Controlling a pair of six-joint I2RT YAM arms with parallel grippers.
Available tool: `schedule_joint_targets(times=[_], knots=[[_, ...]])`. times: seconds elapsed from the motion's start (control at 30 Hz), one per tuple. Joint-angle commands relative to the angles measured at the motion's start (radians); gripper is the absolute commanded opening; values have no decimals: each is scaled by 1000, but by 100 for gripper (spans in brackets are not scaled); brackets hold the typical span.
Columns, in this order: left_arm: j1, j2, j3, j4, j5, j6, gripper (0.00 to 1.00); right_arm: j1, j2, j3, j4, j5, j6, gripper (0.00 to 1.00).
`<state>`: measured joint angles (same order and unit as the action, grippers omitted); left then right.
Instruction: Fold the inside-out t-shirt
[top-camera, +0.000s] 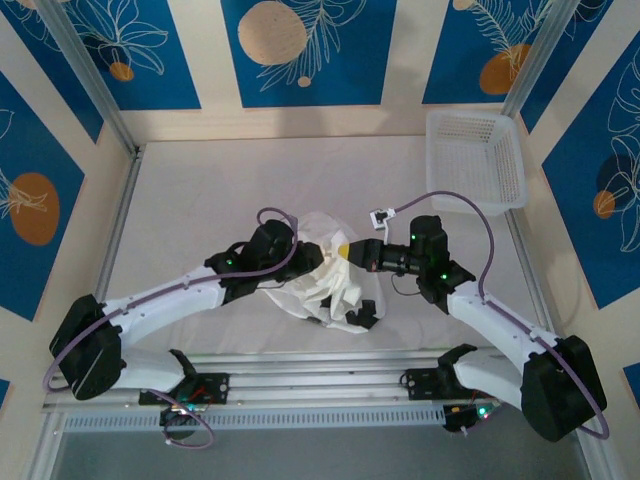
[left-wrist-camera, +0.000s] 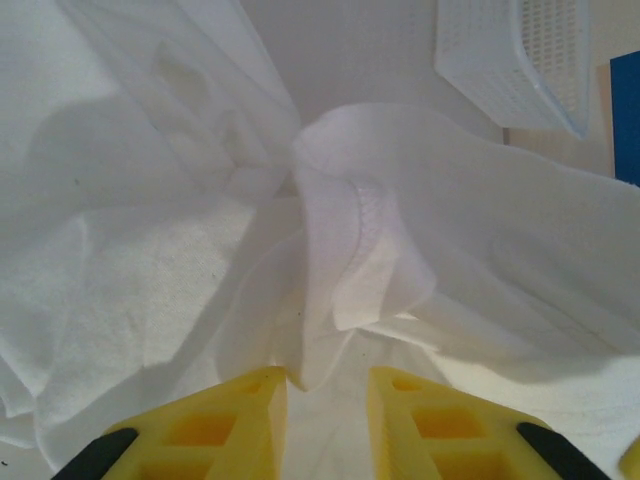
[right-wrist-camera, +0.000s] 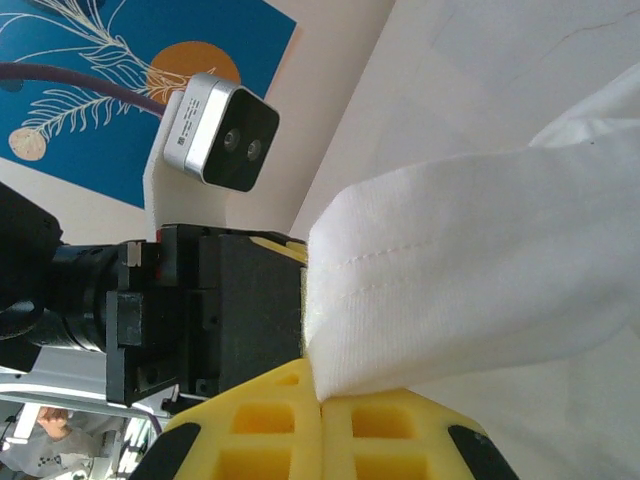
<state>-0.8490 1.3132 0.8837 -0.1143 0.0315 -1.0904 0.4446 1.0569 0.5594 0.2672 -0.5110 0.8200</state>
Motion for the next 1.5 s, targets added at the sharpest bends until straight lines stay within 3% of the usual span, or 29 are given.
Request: schedule_joint_targets(times=[0.0,0.53,0.73,0.83,0.93,1.07,1.17,1.3,1.47], knots=[[5,11,57,-23,-28,22,28,2,-9,-5,-14,4,4,0],[15,93,95,-121,-66,43,29,3,-34,-4,-33,10,4,0],[17,124,106,-70,-17,47,16,5,-32,-5,-32,8,7,0],[21,110,108,-54,-9,68,0,3,-33,-8,-29,5,11,0],[53,29,100,-45,32,110,0,-25,-32,-37,1,-6,22,0],[116,-134,66,3,154,114,0,-148,14,-117,90,-71,54,0],[148,-164,20,71,287,53,0,-178,21,-106,-3,-59,-13,15],[148,-152,-12,53,307,87,0,-178,-60,-120,-43,-40,-20,36],[148,-131,-34,74,353,121,0,-141,-259,-141,-171,118,-78,46]])
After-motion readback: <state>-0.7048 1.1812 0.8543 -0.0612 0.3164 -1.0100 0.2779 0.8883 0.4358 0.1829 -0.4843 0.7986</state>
